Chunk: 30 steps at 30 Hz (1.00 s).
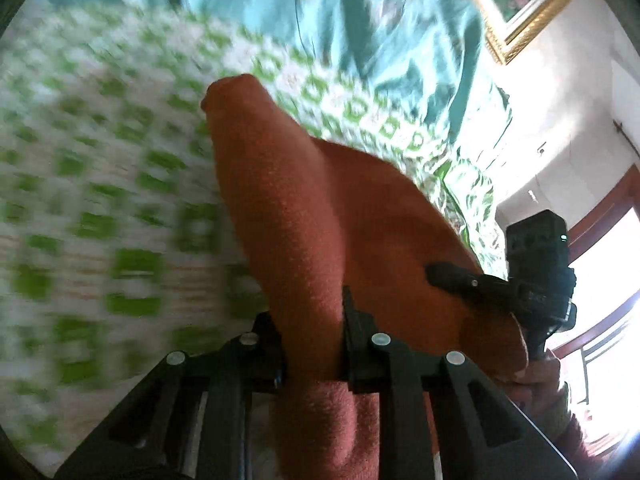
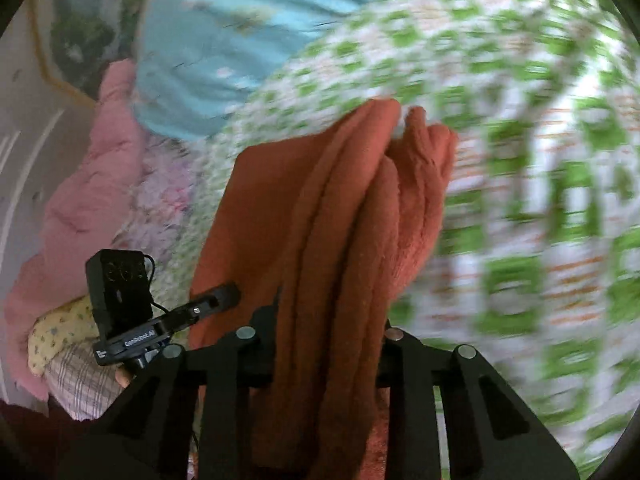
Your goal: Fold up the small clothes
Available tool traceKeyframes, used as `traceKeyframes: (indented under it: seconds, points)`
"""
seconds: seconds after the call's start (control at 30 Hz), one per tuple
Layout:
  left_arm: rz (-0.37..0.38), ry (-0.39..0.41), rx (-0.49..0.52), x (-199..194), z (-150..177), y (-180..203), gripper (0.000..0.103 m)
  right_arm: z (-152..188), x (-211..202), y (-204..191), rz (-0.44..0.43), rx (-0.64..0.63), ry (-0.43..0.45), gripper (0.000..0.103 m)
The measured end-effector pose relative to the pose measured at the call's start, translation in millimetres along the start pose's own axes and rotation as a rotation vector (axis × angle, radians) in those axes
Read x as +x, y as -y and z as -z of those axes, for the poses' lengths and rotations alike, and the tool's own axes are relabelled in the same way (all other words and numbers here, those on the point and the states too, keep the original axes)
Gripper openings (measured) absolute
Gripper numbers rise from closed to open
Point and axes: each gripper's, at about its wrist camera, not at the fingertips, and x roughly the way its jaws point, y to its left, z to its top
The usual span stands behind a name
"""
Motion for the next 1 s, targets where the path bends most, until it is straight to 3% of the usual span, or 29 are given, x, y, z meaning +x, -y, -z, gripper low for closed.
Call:
traceKeyframes:
  seconds: [0.1,0.27,0.37,0.47,0.57,0.67,0.77,0.83,1.0]
  points:
    - [-0.053,0.031,0.011,-45.0,2.1,-19.0,0.020,10.2,25.1,-29.9,-0.097,-0.025,-0.001,0.028]
    - [-0.144,0.022,-0.016,-86.2,12.8,-58.2,0.020,27.6,79.8,-63.5,-0.200,-0.031,-0.060,0.028]
    - [-0.187,-0.019,-0.055,-83.3,26.3,-85.2,0.021,39.8,113.0,-68.5,-0.199,-0.025,-0.118,0.028]
    - [-0.185,-0.039,-0.089,-72.5,40.0,-104.8,0.027,52.7,128.6,-64.6,-0.126,-0.040,-0.150,0.031]
    - [-0.189,-0.021,-0.105,-78.4,48.5,-108.0,0.035,55.8,123.1,-57.3,-0.106,-0.013,-0.153,0.045]
    - [-0.246,0.009,-0.093,-95.9,59.9,-99.3,0.041,56.6,101.2,-63.7,-0.014,-0.056,-0.120,0.051]
    - [-0.336,0.047,-0.050,-114.1,75.9,-84.0,0.054,59.8,66.5,-74.3,0.067,-0.102,-0.044,0.052]
    - [-0.384,0.074,-0.018,-130.7,95.6,-73.4,0.056,64.2,42.0,-84.9,0.091,-0.137,0.008,0.052]
    - [-0.447,0.075,0.072,-144.5,143.0,-39.6,0.061,86.4,21.5,-107.0,0.047,-0.183,0.021,0.052]
